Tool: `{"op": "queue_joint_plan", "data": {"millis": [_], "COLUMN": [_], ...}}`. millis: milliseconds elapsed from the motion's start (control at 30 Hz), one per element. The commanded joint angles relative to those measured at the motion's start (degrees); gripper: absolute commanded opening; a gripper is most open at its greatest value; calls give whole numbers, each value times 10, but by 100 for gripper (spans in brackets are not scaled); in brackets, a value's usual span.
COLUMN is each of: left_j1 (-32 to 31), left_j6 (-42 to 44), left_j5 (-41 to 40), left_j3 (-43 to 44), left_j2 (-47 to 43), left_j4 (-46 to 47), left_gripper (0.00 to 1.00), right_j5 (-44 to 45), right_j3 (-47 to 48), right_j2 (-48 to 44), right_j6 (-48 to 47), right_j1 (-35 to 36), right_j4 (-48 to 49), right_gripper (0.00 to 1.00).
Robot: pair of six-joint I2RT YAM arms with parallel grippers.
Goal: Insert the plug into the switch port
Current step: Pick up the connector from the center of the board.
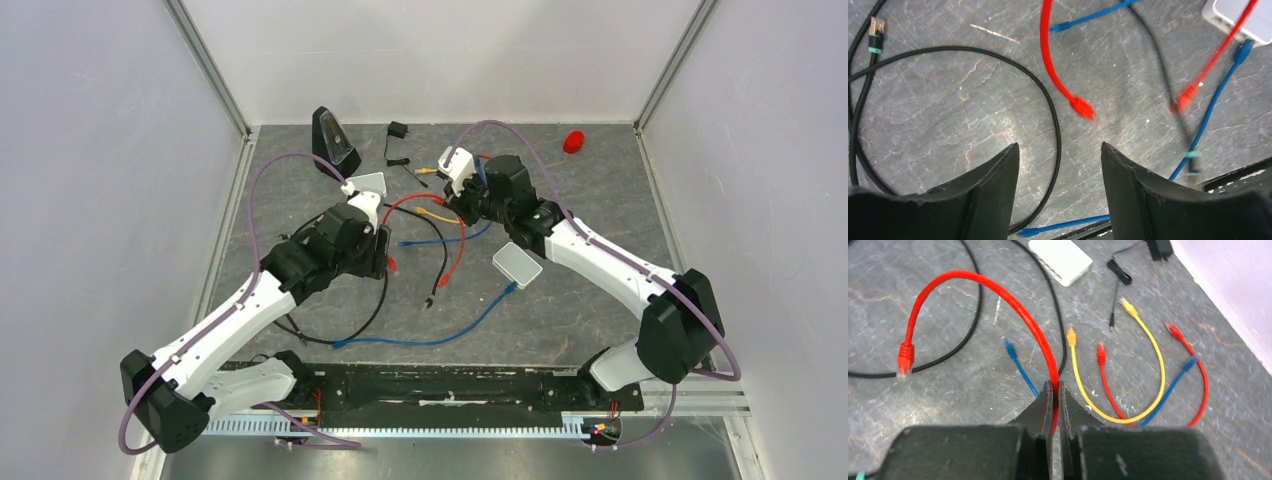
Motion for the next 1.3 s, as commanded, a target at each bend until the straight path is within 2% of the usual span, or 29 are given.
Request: {"op": "queue_joint_plan", "data": {"millis": [0, 133, 233, 333, 467, 567, 700, 833, 933, 1133, 1267], "left_j1": [6, 6, 6, 5, 5, 2, -6, -15, -44, -110, -134], "left_j6": [49, 79, 137, 298, 430, 562, 695, 759, 783, 765, 756], "left_j5": [42, 49, 110, 300, 384, 422, 464, 496, 491, 464, 452], "left_j3": [40, 23, -8, -37, -52, -49, -52, -34, -16, 28, 27], "left_j2": [-15, -55, -97, -138, -169, -172, -170, -119, -64, 34, 57], "left_j4": [-12, 0, 41, 60, 70, 39, 16, -4, -16, -16, -16], "left_gripper": [66, 66, 65, 64, 62, 60, 61, 61, 59, 56, 56], "right_j5": [-82, -124, -164, -207, -259, -299, -331, -343, -356, -366, -370], "right_j3": [41, 88, 149, 177, 182, 184, 193, 195, 201, 201, 200], "right_j2": [-12, -7, 12, 32, 57, 69, 85, 94, 99, 103, 100], "right_j6": [-71, -84, -96, -128, -146, -161, -204, -222, -224, -226, -228], "right_j1": [-4, -11, -22, -32, -49, -55, -55, -56, -58, -58, -58], "right_j4": [-36, -94, -176, -242, -287, -315, -363, -378, -381, -382, -384], "right_gripper": [0, 0, 0, 0, 0, 0, 0, 0, 0, 0, 0]}}
